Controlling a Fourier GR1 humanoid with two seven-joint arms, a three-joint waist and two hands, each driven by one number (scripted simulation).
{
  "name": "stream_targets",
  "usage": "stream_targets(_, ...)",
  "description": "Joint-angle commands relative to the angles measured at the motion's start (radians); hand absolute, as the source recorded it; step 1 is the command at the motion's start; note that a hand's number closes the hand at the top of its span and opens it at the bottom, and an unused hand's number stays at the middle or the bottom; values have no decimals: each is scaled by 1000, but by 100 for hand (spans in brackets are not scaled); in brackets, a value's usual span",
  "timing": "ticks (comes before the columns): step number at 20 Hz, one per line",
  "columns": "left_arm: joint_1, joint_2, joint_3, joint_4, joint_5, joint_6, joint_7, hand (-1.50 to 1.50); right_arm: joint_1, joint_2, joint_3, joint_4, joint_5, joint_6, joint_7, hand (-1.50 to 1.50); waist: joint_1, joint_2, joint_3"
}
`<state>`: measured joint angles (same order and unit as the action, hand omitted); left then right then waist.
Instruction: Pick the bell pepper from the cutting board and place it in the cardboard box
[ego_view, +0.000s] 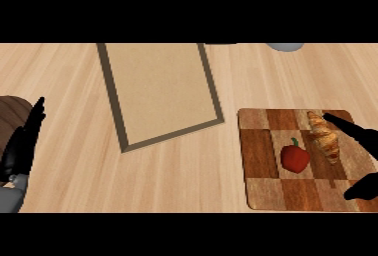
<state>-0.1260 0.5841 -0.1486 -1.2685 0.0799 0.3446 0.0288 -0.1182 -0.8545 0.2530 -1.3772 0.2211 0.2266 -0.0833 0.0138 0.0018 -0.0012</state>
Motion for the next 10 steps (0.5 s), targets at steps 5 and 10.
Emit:
stream_targets(5, 16, -15, 60, -17, -38, -36, -3, 0, -119, 125, 39, 34, 128, 107, 179, -150, -8, -2, 1)
stream_targets(10, 29, -62, 88, 8, -78, -54, -20, 0, -142, 195, 33, 69, 221, 145, 187, -150, -10, -2, 1)
